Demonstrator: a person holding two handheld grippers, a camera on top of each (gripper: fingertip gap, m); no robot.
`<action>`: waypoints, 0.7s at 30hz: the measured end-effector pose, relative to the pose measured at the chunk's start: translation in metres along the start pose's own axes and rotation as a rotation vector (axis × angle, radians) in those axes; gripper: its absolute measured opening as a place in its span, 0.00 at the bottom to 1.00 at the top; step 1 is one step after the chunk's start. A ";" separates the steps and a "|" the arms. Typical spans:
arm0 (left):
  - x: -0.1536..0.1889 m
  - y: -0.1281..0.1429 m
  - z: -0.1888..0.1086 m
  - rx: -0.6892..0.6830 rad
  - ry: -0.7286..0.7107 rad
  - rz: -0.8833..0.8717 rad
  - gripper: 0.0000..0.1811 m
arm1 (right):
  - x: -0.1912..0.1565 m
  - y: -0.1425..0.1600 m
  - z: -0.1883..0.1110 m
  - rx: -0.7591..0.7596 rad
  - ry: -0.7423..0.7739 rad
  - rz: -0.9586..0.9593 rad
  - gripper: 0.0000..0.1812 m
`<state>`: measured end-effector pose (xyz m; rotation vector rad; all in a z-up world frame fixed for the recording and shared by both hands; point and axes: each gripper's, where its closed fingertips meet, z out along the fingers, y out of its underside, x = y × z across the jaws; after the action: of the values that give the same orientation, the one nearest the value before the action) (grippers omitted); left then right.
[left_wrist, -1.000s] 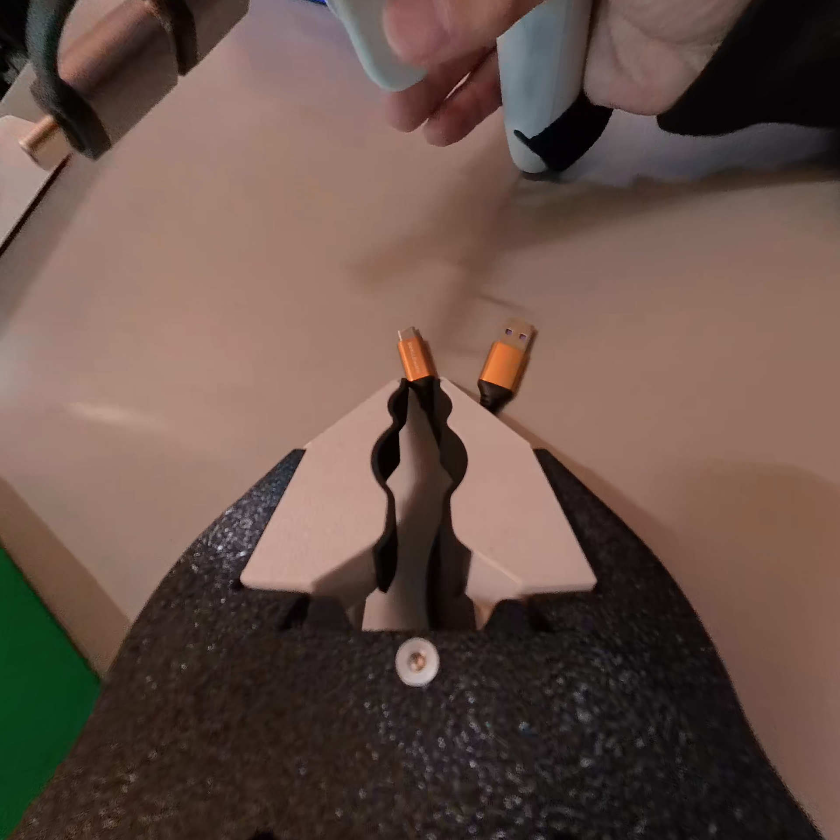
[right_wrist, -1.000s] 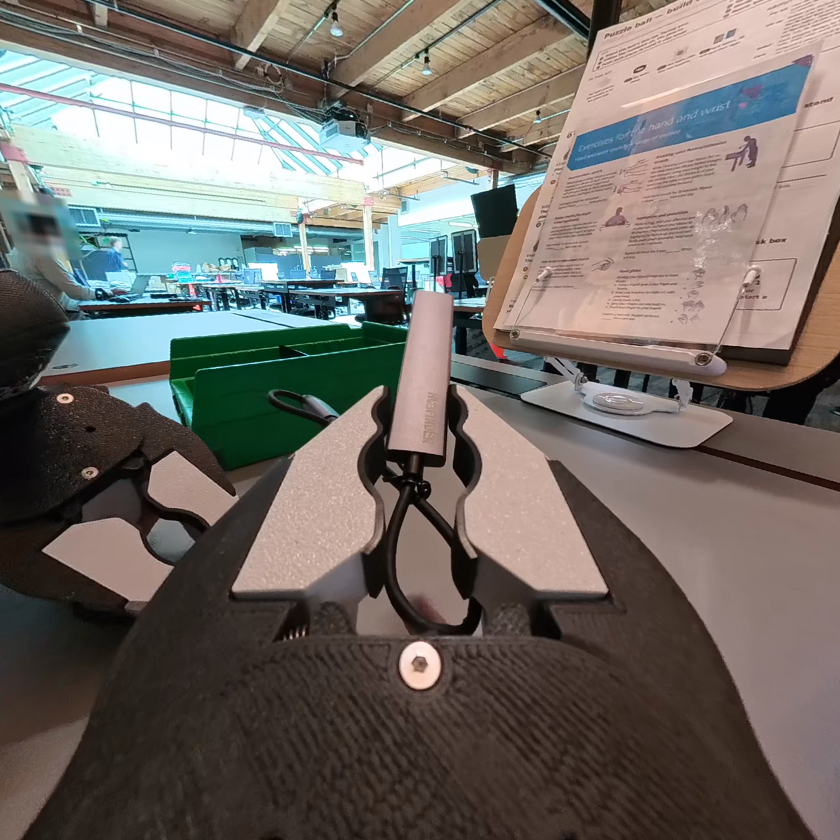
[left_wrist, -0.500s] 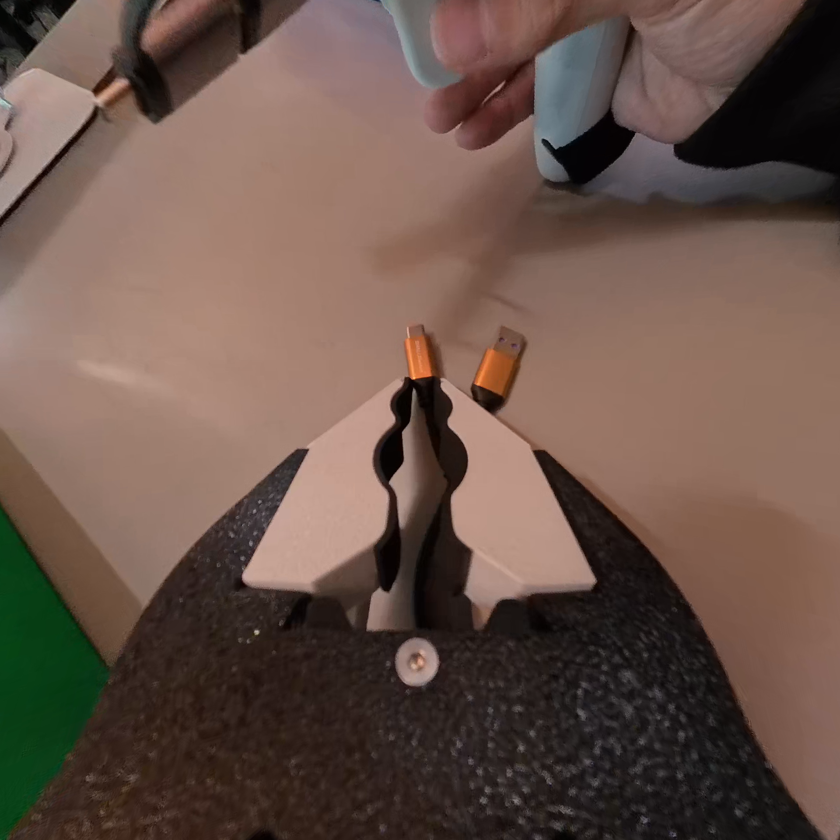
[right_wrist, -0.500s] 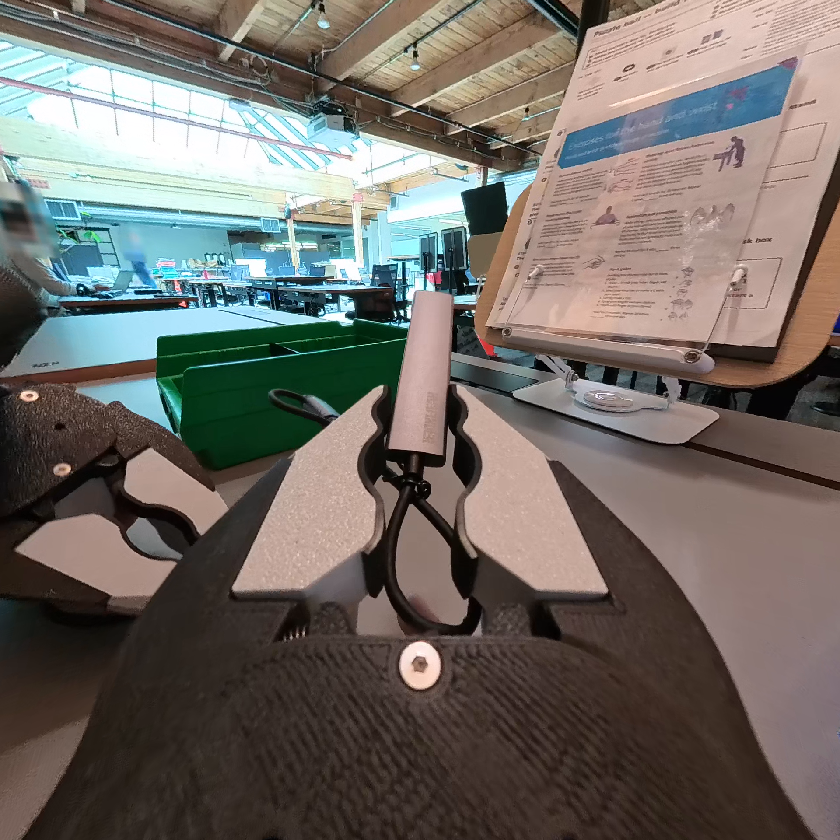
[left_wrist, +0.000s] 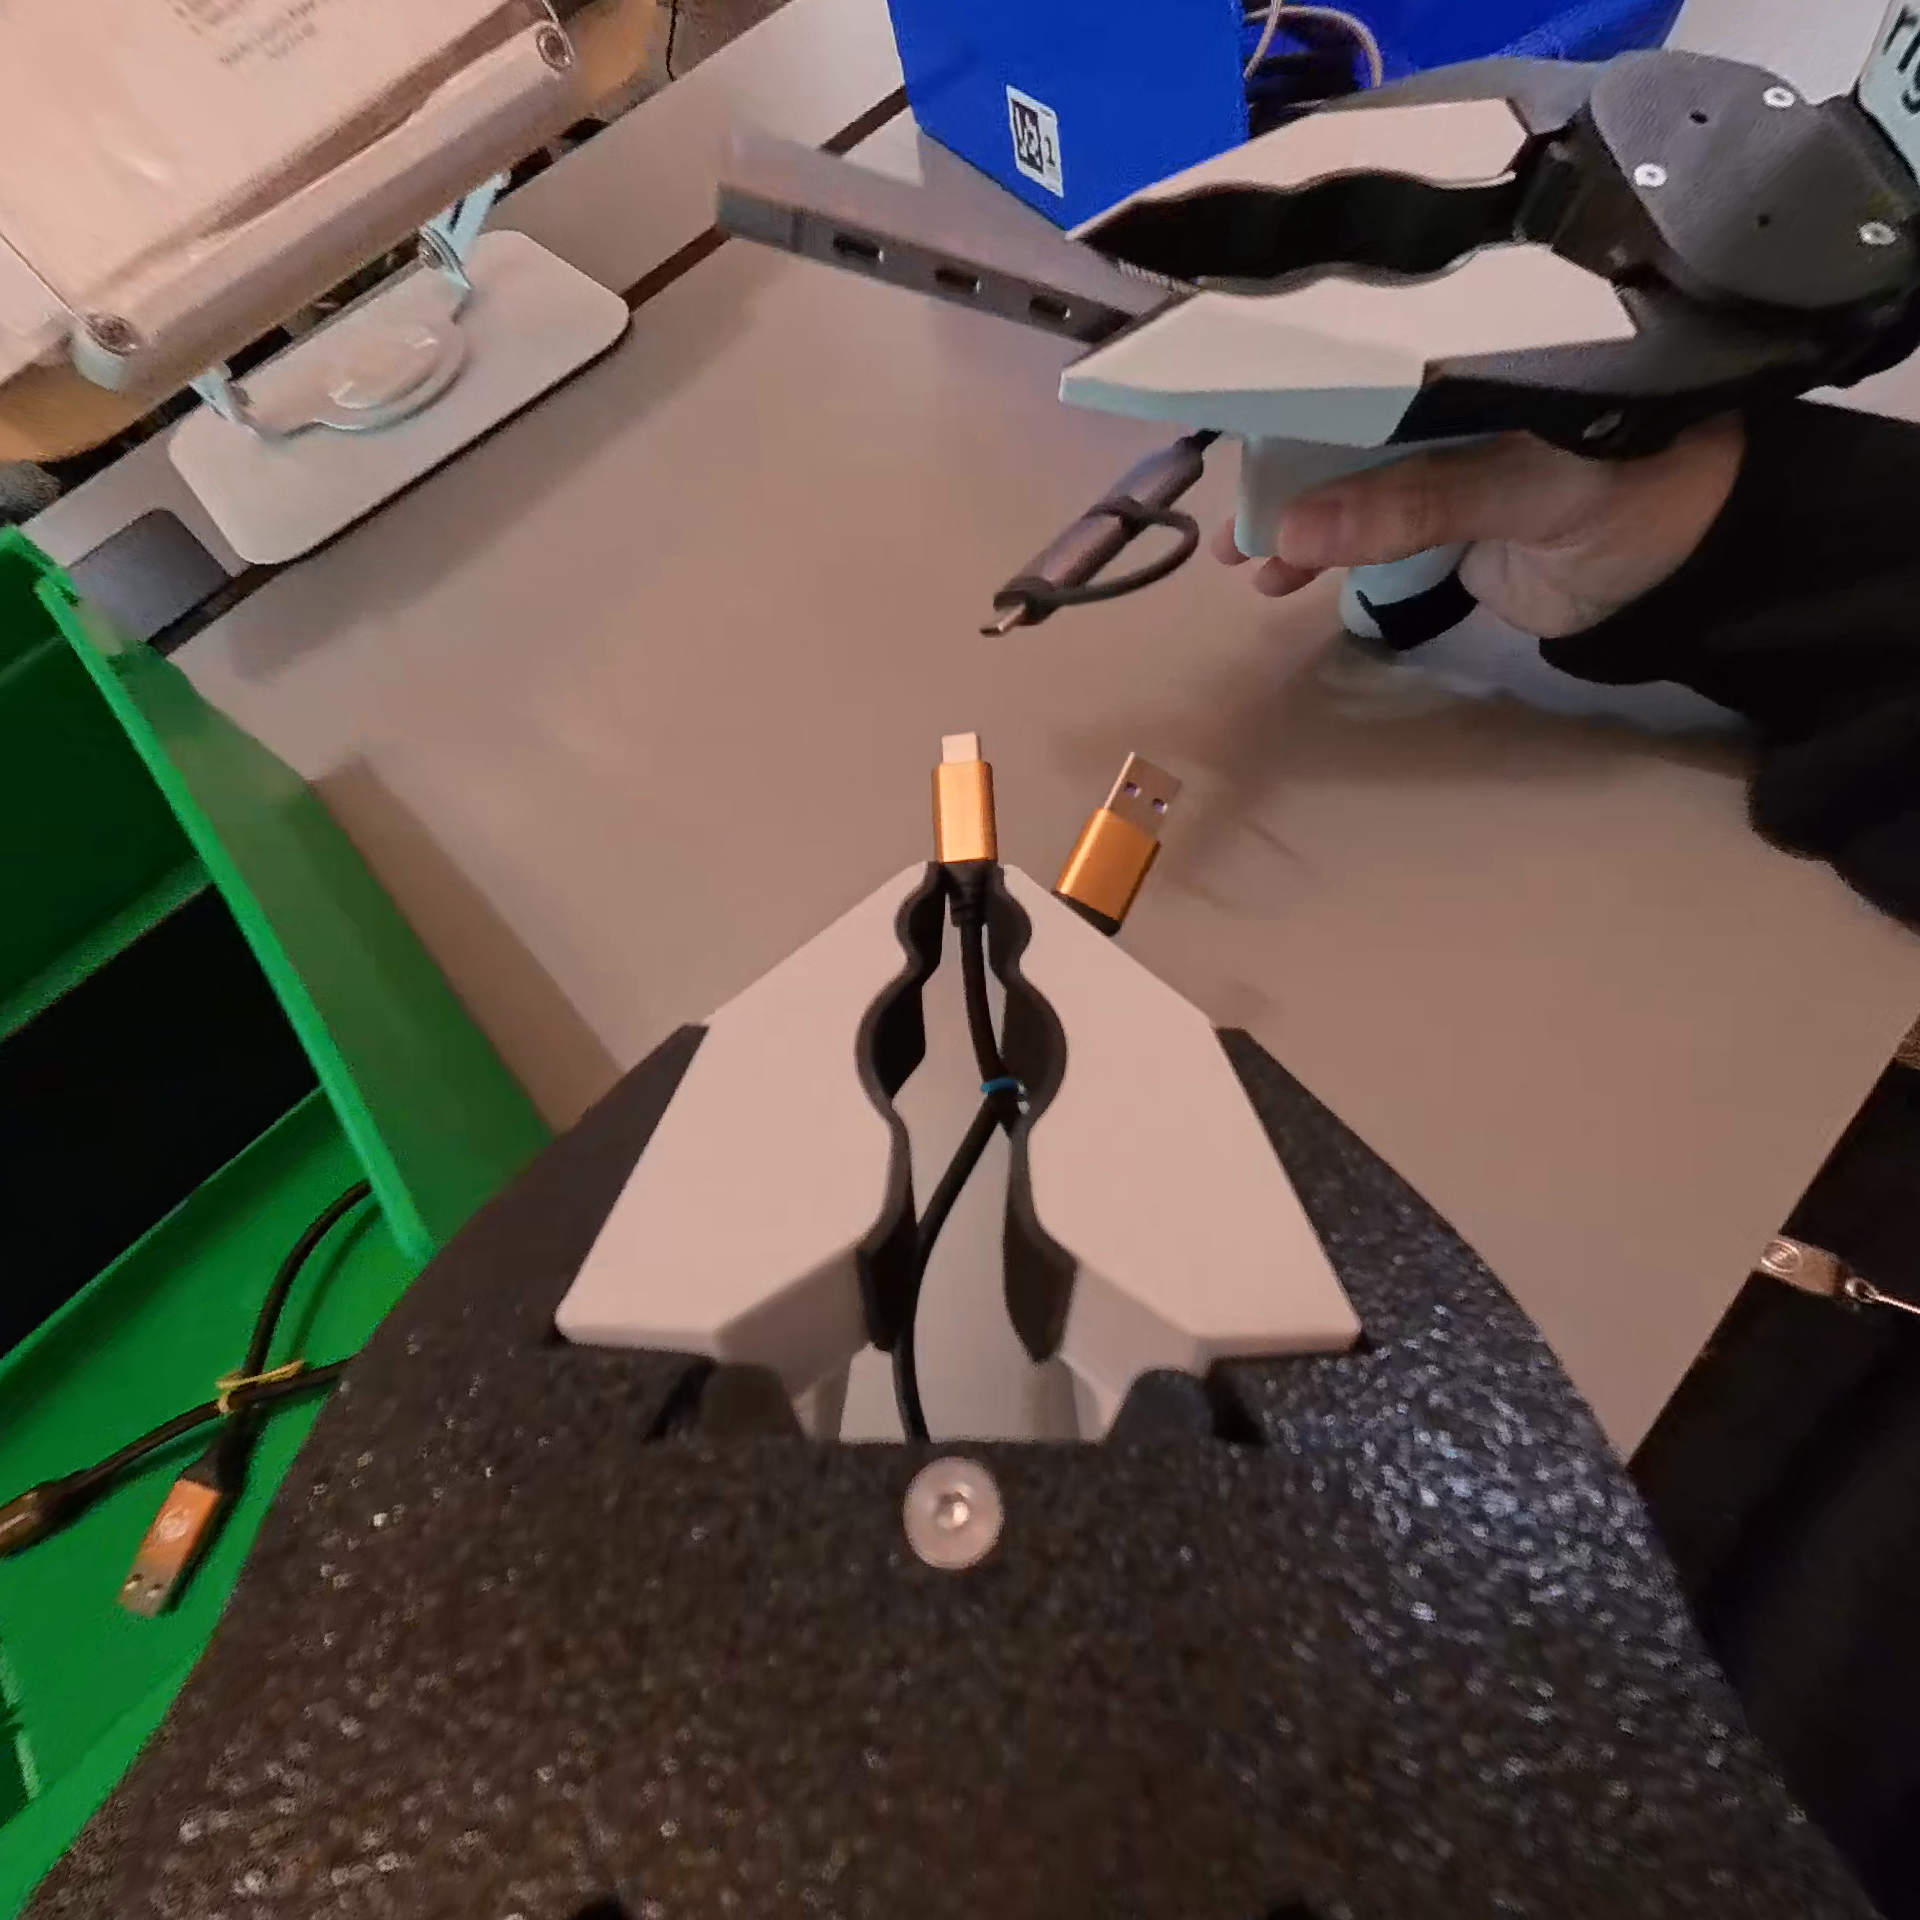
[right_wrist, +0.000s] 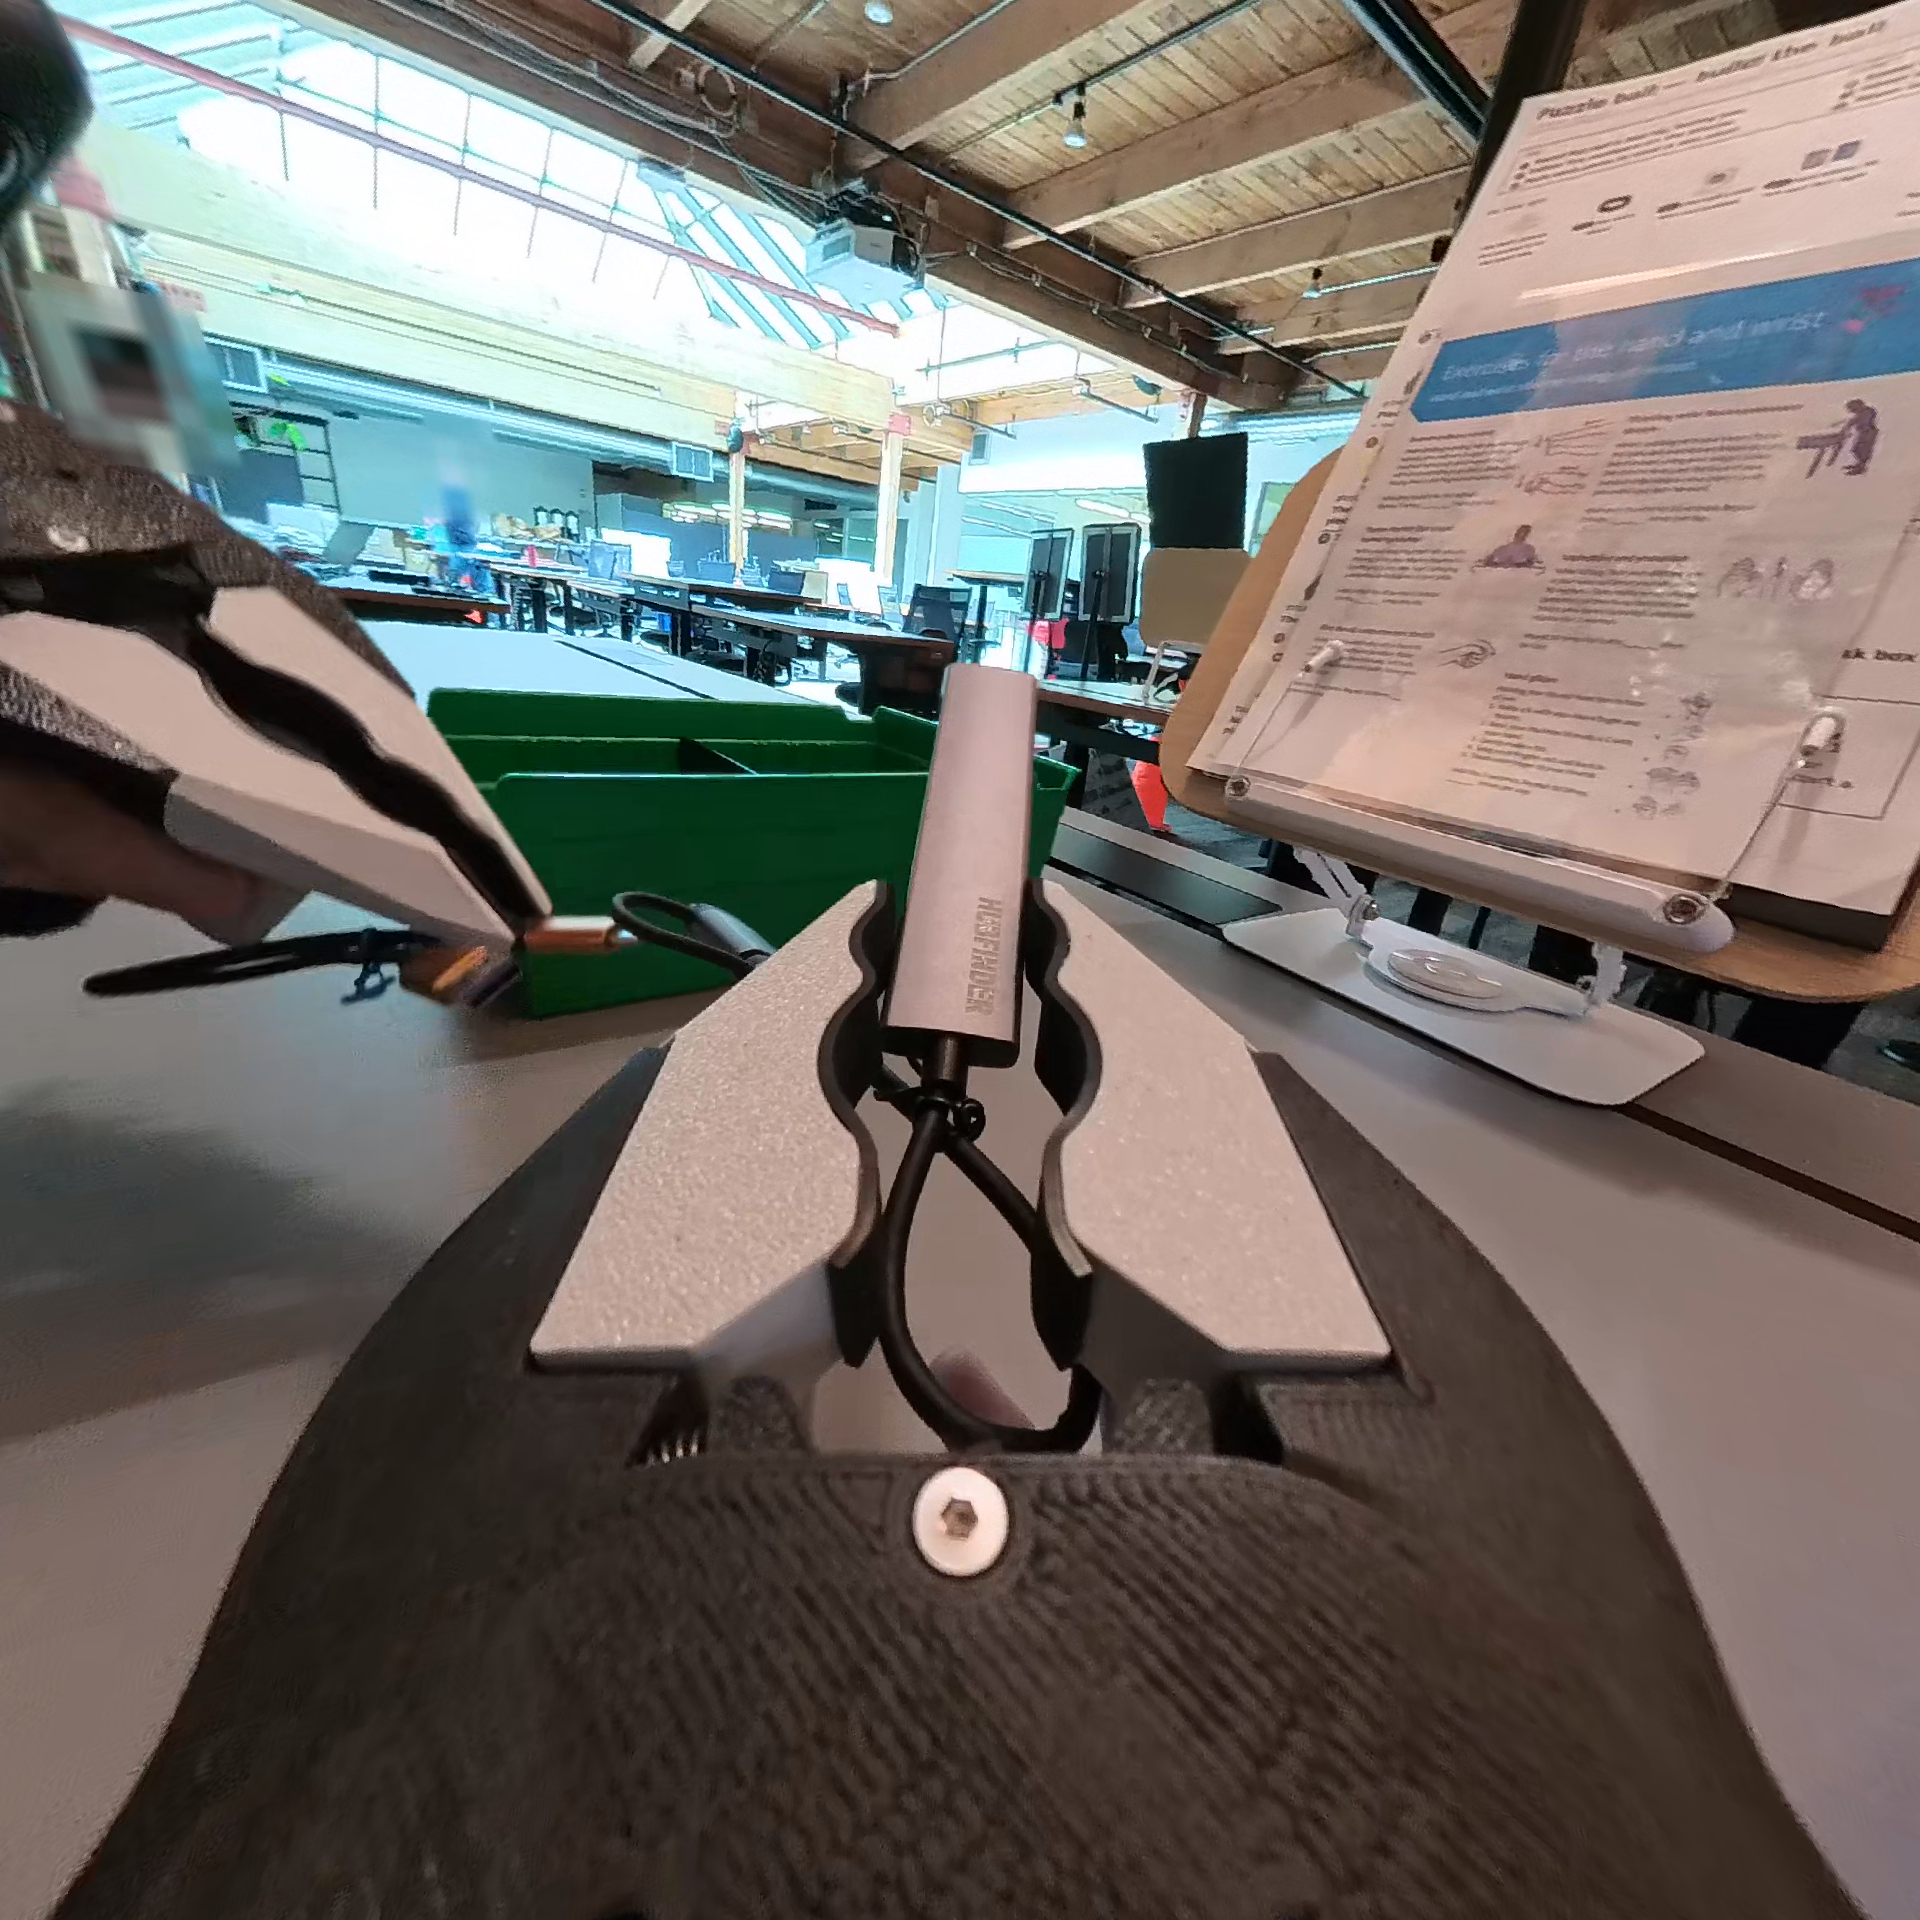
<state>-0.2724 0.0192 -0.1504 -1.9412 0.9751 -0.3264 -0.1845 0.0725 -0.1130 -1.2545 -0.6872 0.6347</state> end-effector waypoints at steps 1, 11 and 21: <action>-0.001 -0.002 -0.004 0.002 -0.006 0.001 0.03 | -0.002 0.000 0.001 0.000 -0.006 -0.005 0.13; -0.012 -0.034 -0.014 -0.023 -0.088 0.104 0.03 | -0.019 0.012 0.010 -0.086 -0.083 -0.008 0.13; -0.005 -0.031 0.022 -0.100 -0.109 0.215 0.03 | -0.027 0.025 0.020 -0.180 -0.114 -0.047 0.13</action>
<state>-0.2477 0.0445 -0.1359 -1.9002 1.1337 -0.0496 -0.2184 0.0692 -0.1377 -1.3715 -0.8818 0.6193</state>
